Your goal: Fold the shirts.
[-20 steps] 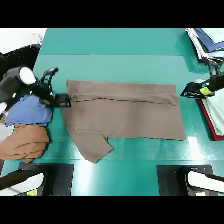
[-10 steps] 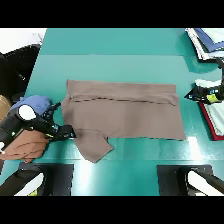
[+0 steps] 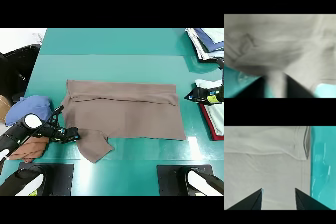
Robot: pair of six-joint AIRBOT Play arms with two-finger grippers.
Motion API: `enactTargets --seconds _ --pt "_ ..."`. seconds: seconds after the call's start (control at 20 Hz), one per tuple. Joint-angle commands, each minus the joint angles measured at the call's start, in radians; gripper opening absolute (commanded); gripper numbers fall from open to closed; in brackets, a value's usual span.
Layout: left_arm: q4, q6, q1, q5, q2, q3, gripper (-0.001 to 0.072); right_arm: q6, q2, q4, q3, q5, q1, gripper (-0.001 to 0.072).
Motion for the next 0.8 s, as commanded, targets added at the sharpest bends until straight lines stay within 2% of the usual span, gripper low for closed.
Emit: enactTargets --seconds 0.0,0.2,0.35,0.55,0.65,0.75 --pt "-0.037 0.005 -0.018 0.035 0.002 -0.003 0.0023 0.0 0.008 -0.009 -0.002 0.048 -0.009 0.0452" --pt "0.005 0.003 -0.018 -0.009 0.042 0.031 0.0021 0.0 0.05 -0.012 -0.073 0.125 -0.116 0.0452" --pt "0.014 0.002 -0.018 -0.028 0.09 0.046 0.0022 0.0 0.085 -0.012 -0.261 0.169 -0.253 0.0478" --pt "0.013 0.02 -0.018 -0.029 0.09 0.046 0.0022 0.002 0.087 0.001 -0.49 0.122 -0.378 0.0473" --pt "0.014 0.02 -0.018 -0.031 0.09 0.046 0.0022 0.052 0.087 0.002 -0.547 0.072 -0.394 0.0465" --pt "0.013 0.021 -0.018 -0.037 0.091 0.046 0.0022 0.055 0.087 0.05 -0.578 0.027 -0.393 0.0444"
